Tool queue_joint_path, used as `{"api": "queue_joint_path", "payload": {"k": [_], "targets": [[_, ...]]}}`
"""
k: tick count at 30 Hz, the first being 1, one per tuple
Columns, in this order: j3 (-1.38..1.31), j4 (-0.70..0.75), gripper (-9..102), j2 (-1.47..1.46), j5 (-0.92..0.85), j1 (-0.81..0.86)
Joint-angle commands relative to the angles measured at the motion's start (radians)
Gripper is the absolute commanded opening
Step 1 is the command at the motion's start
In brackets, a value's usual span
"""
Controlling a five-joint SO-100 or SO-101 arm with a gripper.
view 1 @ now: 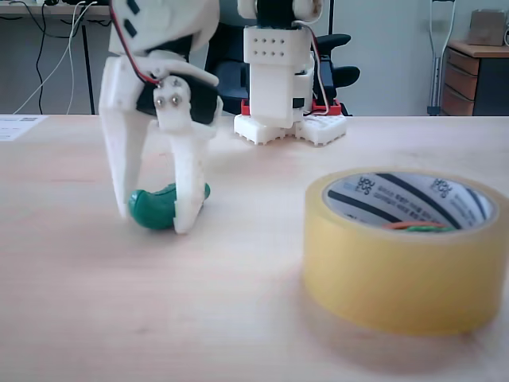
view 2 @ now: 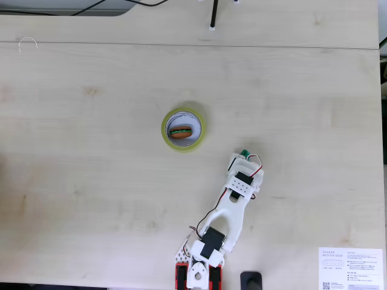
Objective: Grasp a cucumber and put it in the hole.
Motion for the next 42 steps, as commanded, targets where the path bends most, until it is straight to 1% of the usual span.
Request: {"api": "queue_joint_path", "payload": {"k": [1,5,7,16,17,19,24,27,29,32,36,40,42], "targets": [[-0.035,0.043,13,0.054,-0.011,0.008],[-0.035,0.064,7,0.087,-0.011,0.008],[-0.035,0.071,5,0.103,-0.011,0.008],[-0.035,0.091,5,0.146,-0.011,0.008],[-0.034,0.091,6,0.149,-0.011,0.008],[-0.034,0.091,11,0.16,-0.011,0.008],[-0.031,0.117,10,0.236,-0.006,0.008],[-0.031,0.121,12,0.318,-0.005,0.008],[-0.031,0.164,13,0.379,-0.005,0.012],[-0.031,0.278,16,0.465,0.018,0.026],[-0.014,0.413,28,0.561,0.072,0.044],[-0.011,0.546,36,0.6,0.186,0.046],[-0.008,0.607,37,0.611,0.235,0.046]]}}
